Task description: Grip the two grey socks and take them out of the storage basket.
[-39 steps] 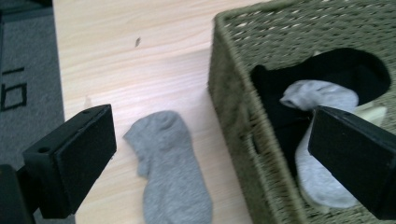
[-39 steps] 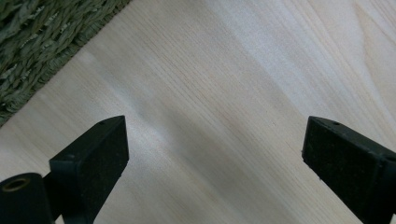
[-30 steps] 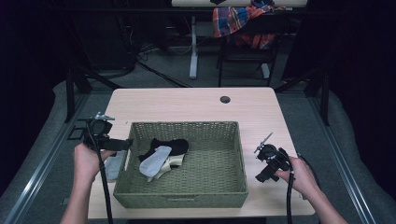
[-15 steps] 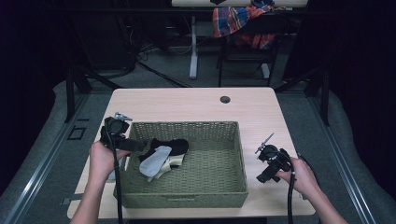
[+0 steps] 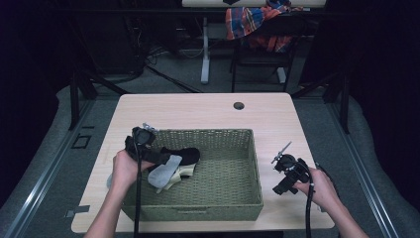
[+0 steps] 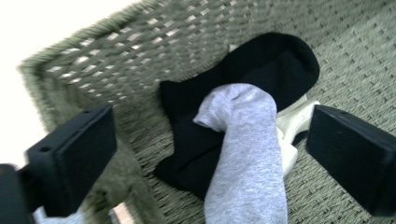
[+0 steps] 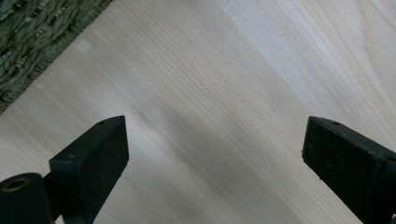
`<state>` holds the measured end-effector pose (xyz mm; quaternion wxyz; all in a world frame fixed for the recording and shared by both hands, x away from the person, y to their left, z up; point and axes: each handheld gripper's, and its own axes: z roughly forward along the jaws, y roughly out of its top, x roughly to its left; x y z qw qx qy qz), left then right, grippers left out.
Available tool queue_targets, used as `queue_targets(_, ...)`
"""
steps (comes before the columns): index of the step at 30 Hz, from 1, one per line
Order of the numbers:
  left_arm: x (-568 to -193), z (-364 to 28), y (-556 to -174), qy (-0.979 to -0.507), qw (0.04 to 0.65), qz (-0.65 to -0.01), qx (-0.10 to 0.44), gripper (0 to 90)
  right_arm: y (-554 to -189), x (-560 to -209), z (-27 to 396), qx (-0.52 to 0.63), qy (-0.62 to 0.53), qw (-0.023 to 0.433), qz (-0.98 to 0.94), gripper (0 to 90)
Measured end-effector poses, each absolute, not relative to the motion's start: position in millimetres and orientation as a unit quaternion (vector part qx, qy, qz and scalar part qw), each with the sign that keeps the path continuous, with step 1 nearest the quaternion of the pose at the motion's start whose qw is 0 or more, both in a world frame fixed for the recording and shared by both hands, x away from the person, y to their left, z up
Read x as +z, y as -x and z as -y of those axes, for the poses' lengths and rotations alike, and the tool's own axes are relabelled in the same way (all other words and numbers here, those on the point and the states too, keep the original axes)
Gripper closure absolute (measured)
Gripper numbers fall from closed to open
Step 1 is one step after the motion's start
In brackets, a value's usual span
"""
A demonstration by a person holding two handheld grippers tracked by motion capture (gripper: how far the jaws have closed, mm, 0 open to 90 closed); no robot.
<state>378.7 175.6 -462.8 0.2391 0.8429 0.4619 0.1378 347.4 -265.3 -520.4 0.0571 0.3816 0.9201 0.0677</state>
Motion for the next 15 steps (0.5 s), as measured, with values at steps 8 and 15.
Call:
queue_targets(8, -479.4, -166.1, -383.9, -0.862, 0.213, -0.447, 0.106, 25.6, -346.7, -521.1, 265.3, 0.073, -0.385, 0.059, -0.918, 6.8)
queue_targets(15, -494.9, -161.5, -388.6, -0.872, 0.186, -0.443, 0.092, 40.7, -347.3, -520.4, 264.8, 0.066, -0.38, 0.059, -0.921, 6.8)
